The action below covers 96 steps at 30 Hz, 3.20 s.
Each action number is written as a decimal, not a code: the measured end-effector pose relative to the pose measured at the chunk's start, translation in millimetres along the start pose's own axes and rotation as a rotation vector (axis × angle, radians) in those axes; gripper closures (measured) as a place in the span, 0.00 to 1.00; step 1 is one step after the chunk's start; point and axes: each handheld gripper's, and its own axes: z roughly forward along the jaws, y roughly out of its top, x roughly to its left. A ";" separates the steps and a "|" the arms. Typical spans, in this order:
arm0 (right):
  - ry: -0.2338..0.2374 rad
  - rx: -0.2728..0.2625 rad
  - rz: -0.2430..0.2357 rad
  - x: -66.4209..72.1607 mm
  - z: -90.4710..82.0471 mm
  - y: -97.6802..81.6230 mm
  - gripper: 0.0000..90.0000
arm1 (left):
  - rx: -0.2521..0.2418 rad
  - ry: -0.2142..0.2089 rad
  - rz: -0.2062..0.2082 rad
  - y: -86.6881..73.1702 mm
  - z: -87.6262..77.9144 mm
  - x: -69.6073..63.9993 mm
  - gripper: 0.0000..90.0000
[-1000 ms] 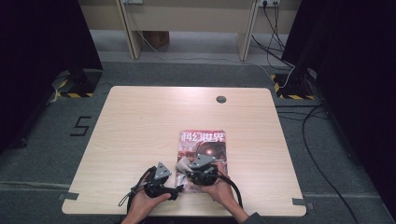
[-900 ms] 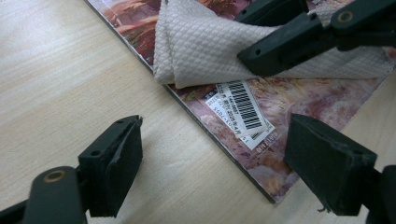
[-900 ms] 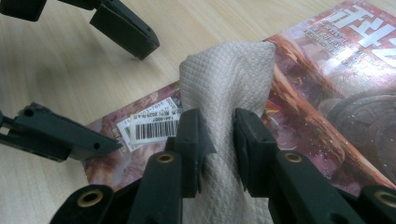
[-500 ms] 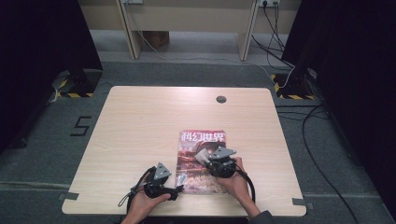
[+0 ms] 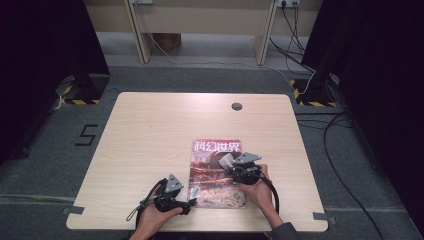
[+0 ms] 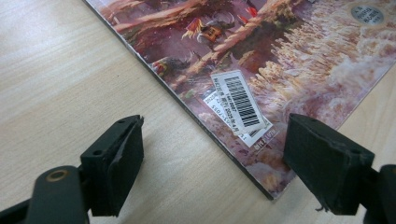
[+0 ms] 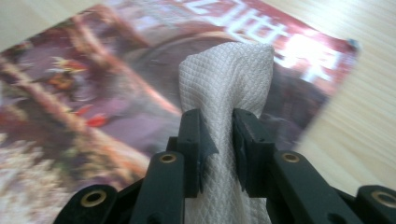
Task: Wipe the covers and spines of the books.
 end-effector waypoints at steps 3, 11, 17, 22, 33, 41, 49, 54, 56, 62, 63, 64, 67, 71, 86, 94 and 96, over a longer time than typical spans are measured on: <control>-0.010 -0.002 0.030 -9.1 -2.6 -1.4 0.82 | 0.001 0.003 0.009 0.5 0.0 -0.5 0.22; -0.050 -0.052 0.075 -28.8 -21.1 1.2 0.83 | 0.001 -0.002 0.004 0.4 0.2 0.3 0.22; -0.108 -0.064 0.118 -51.7 -36.6 -6.3 0.83 | 0.001 -0.003 0.006 0.4 -0.1 0.1 0.22; -0.169 -0.064 0.157 -72.7 -50.3 -17.3 0.83 | 0.001 -0.006 0.013 0.7 0.1 -0.9 0.22; -0.242 -0.029 0.206 -96.3 -72.9 -48.3 0.83 | 0.004 -0.009 0.018 1.2 -0.8 -1.5 0.22; -0.235 -0.009 0.208 -94.4 -79.6 -60.2 0.83 | 0.003 -0.011 0.023 1.0 -1.8 -1.7 0.22; -0.236 0.009 0.207 -94.2 -81.3 -67.6 0.83 | 0.003 -0.010 0.024 1.6 -2.3 -1.6 0.22; -0.234 0.040 0.212 -94.5 -75.8 -71.8 0.81 | 0.003 -0.010 0.023 1.5 -2.3 -1.5 0.22; -0.232 0.046 0.204 -94.3 -73.6 -73.3 0.78 | 0.003 -0.011 0.021 1.5 -1.8 -1.1 0.22; -0.261 0.009 0.240 -97.8 -76.0 -74.8 0.57 | 0.003 -0.011 0.022 1.5 -2.4 -0.8 0.23; -0.264 -0.011 0.249 -97.7 -76.5 -74.8 0.53 | 0.004 -0.011 0.022 1.3 -2.5 -1.0 0.23; -0.265 -0.020 0.247 -98.0 -76.9 -74.7 0.51 | 0.002 -0.012 0.023 1.4 -2.7 -1.1 0.23; -0.271 -0.059 0.257 -96.7 -78.7 -72.8 0.45 | 0.001 -0.012 0.023 1.8 -2.2 -1.1 0.23; -0.248 -0.091 0.237 -93.6 -80.9 -67.3 0.43 | 0.002 -0.014 0.024 1.6 -2.3 -2.0 0.23; -0.118 -0.064 0.059 -53.2 -61.1 -40.9 0.38 | 0.000 -0.032 0.027 0.3 1.0 -5.6 0.22; -0.074 -0.078 0.005 -41.3 -41.7 -12.3 0.38 | -0.003 -0.051 0.019 -0.4 1.9 -5.6 0.22; -0.071 -0.071 -0.004 -39.2 -33.8 -3.4 0.36 | -0.003 -0.051 0.022 -0.8 1.7 -6.1 0.22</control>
